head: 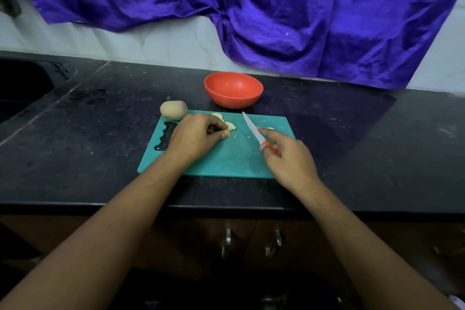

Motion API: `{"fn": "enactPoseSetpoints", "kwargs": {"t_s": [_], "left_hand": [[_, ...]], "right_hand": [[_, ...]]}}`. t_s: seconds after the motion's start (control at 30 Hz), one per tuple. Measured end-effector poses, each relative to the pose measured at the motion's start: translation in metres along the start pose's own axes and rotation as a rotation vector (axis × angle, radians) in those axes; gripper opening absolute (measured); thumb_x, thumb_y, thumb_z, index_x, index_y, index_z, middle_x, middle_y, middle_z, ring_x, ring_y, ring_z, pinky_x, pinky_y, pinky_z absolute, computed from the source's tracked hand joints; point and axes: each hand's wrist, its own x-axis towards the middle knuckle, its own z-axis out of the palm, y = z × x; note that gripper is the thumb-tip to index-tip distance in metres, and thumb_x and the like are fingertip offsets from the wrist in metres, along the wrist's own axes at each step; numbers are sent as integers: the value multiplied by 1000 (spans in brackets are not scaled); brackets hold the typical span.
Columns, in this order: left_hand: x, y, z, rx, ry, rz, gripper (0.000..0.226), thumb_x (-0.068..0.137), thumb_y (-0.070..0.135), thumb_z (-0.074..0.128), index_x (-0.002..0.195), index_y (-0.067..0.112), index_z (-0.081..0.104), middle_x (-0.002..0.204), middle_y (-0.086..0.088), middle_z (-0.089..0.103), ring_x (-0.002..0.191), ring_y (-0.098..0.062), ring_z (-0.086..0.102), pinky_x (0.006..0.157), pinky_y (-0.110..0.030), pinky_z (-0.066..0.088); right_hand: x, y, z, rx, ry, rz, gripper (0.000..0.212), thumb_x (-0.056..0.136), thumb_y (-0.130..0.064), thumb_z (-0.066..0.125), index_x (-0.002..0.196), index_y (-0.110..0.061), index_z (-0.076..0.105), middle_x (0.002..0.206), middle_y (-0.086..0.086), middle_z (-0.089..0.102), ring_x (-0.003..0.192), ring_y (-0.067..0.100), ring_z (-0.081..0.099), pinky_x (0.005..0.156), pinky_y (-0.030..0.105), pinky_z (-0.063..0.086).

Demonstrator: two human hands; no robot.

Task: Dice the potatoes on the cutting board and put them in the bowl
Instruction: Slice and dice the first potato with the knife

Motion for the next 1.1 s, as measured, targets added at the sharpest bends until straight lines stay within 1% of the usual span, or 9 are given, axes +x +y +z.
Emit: {"fn": "enactPoseSetpoints", "kwargs": {"t_s": [0.13,0.2,0.33,0.47,0.6,0.7,0.87,1.0,1.1], "left_hand": [[-3,0,-2,-3,-10,-4,20,88,37,79,107,31,80,101,15,77,90,-2,67,86,-34,57],[-6,-1,-4,-42,-25,-7,19,87,37,80,105,31,81,102,15,77,93,-1,67,88,-34,57],[-14,-2,-8,-111,-54,-6,16,84,34,83,100,31,82,96,18,76,91,1,68,87,-33,57],[-20,-2,-13,-202,-91,-28,13,81,30,87,92,28,81,88,17,77,88,3,69,83,-22,55],[-24,-3,-16,-248,-129,-22,15,78,25,88,91,25,81,89,16,77,89,4,69,83,-14,51],[-25,-2,-18,-263,-121,-30,14,79,29,89,89,25,80,88,16,77,88,5,69,77,-7,48],[-26,0,-19,-248,-112,-13,12,79,30,88,86,25,80,85,14,77,85,0,70,78,-17,53],[-25,0,-19,-230,-120,4,10,79,29,88,85,25,81,86,15,77,85,1,70,84,-28,56],[-26,1,-20,-229,-119,2,9,79,28,88,85,28,81,86,18,77,85,3,70,86,-28,56]], "right_hand": [[0,-3,-3,-20,-30,1,45,103,-32,54,147,-41,52,123,-1,72,99,23,70,87,44,58],[-2,-6,-6,-40,-69,-9,45,103,-33,54,147,-42,52,130,-4,68,98,20,69,86,43,58],[-7,-11,-10,-93,-109,-70,41,103,-35,54,143,-45,53,132,-8,66,97,14,65,83,40,58],[-12,-21,-12,-126,-133,-100,43,103,-34,53,145,-43,52,138,-8,62,113,16,60,90,40,55],[-14,-27,-9,-193,-145,-106,46,103,-33,51,148,-42,47,132,-1,63,111,19,60,91,42,55],[-12,-30,-6,-200,-171,-104,47,103,-32,51,149,-44,45,127,-1,63,97,16,61,83,40,56],[-11,-34,-1,-225,-216,-107,43,104,-32,50,144,-45,50,111,-4,62,84,13,59,69,34,49],[-10,-40,3,-252,-212,-113,44,103,-30,49,144,-43,50,113,-3,66,86,15,60,72,36,52],[-12,-44,3,-266,-209,-123,46,104,-30,48,148,-42,48,109,-3,66,87,15,59,74,36,52]]}}
